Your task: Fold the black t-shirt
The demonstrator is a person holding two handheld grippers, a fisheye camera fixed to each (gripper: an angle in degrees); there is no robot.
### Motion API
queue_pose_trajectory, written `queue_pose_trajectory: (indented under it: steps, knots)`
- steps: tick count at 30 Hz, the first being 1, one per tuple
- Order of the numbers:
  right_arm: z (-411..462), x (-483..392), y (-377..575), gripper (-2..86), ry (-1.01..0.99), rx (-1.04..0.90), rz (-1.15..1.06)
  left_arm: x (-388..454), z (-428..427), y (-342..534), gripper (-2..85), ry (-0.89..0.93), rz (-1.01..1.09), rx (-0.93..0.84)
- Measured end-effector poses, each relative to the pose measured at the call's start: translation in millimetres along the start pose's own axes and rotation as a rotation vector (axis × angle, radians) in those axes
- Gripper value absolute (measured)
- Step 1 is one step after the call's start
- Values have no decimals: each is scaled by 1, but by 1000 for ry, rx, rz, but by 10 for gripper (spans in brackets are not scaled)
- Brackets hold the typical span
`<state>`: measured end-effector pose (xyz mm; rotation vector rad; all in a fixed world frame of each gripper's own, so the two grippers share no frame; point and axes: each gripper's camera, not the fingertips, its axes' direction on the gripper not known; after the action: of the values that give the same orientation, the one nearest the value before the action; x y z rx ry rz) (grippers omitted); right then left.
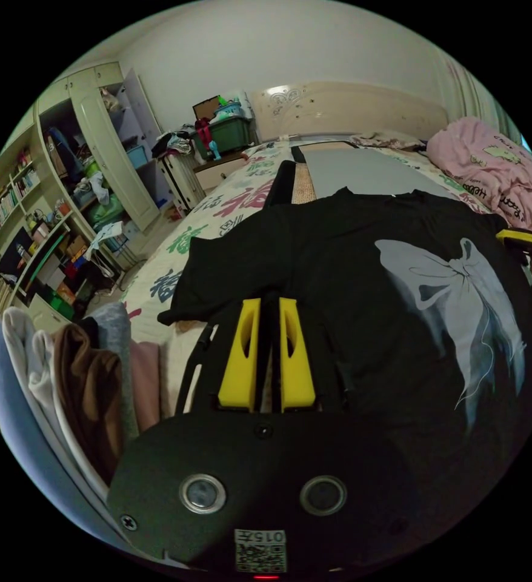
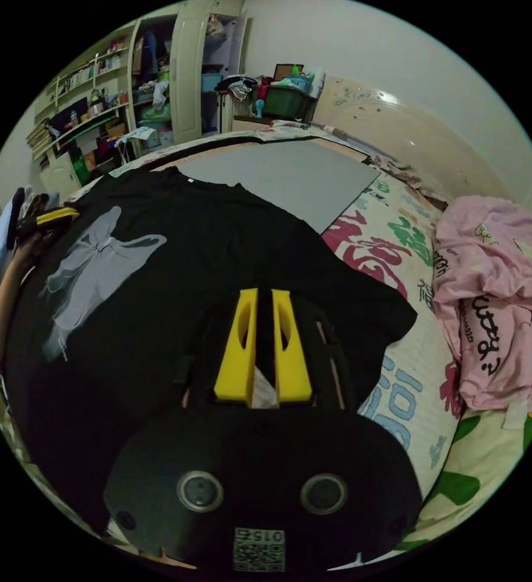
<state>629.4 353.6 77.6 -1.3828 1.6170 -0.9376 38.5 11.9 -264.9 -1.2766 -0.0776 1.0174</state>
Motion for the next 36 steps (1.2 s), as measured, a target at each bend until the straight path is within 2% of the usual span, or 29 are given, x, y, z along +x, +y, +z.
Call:
queue_pose_trajectory:
  steps: [1, 4, 6, 9, 11, 15, 20, 24, 30, 36]
  knots:
    - [-8, 6, 9, 52, -15, 7, 20, 1, 0, 0, 48, -5, 5, 1]
    - [-89, 30, 70, 25, -129, 248, 141, -3, 0, -1, 48, 10, -2, 2]
    - [-177, 24, 142, 4, -229, 578, 193, -7, 0, -2, 49, 28, -11, 4]
    - [-267, -17, 247, -2, -359, 866, 116, -11, -1, -2, 49, 47, -20, 8]
    - [-304, -45, 305, -4, -393, 927, 62, -11, -2, -2, 49, 48, -20, 11]
    - [-348, -74, 410, -5, -539, 893, -26, -6, -3, -2, 49, 22, -6, 14]
    - [-375, -58, 502, -5, -746, 867, -143, 0, -3, -2, 48, -5, 10, 13]
    - [-397, -18, 585, -5, -871, 988, -110, 1, -4, -2, 49, -3, 8, 15]
    - [-421, -18, 680, -6, -733, 1197, -100, 10, -5, 0, 46, -31, 26, 17]
    - [-431, -27, 732, -6, -604, 1390, -80, 15, -7, 3, 44, -39, 30, 17]
